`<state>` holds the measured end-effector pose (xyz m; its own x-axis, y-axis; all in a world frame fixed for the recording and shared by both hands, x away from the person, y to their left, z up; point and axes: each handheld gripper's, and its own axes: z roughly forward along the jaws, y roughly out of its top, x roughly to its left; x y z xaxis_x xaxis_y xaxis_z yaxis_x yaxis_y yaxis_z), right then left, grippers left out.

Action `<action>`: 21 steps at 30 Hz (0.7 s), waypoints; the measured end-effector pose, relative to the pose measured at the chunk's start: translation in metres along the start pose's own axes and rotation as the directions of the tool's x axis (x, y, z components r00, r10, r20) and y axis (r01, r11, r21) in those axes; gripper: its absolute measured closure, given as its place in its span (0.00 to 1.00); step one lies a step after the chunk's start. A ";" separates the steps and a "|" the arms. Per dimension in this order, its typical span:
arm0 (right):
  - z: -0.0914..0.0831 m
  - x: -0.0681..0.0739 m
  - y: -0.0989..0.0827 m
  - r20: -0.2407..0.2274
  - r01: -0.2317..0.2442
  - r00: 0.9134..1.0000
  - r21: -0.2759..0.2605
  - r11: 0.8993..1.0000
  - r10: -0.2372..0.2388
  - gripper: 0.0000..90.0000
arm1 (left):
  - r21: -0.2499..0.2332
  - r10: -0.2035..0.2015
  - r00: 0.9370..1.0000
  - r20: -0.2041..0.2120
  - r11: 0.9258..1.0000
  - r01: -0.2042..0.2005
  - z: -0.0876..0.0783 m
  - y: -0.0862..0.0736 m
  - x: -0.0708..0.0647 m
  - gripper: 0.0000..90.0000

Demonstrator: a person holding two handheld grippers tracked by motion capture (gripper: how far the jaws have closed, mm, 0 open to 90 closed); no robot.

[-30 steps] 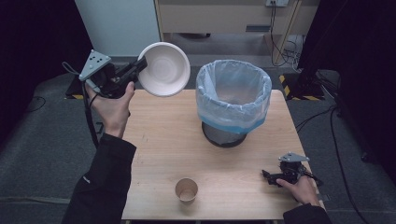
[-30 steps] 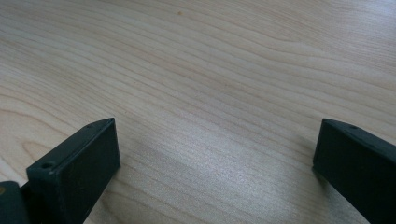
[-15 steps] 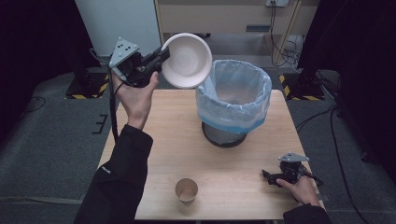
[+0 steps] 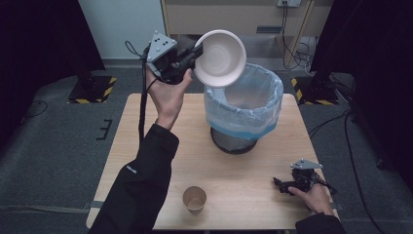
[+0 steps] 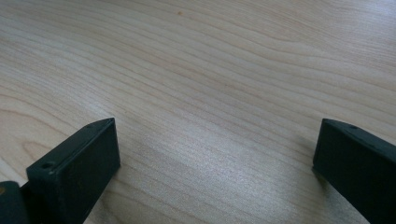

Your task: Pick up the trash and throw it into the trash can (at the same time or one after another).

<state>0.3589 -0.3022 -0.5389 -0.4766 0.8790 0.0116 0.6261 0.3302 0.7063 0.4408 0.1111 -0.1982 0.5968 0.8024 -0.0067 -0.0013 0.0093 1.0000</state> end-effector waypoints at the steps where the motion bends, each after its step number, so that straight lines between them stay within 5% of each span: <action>1: 0.000 0.000 0.000 0.000 0.000 1.000 0.000 1.000 0.000 0.01 | -0.002 -0.001 1.000 0.003 1.000 0.001 0.004 0.000 -0.002 0.93; 14: 0.000 0.000 0.000 0.000 0.000 1.000 0.000 1.000 0.000 0.01 | -0.004 0.004 1.000 0.005 1.000 -0.004 0.044 -0.014 -0.019 0.93; 21: 0.001 0.000 0.000 -0.001 -0.001 1.000 -0.001 1.000 0.001 0.01 | 0.067 0.027 0.999 0.017 0.997 -0.029 0.062 -0.029 -0.027 0.93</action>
<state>0.3594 -0.3016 -0.5390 -0.4770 0.8788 0.0129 0.6255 0.3291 0.7074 0.4748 0.0519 -0.2269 0.6100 0.7921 0.0209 0.0351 -0.0533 0.9980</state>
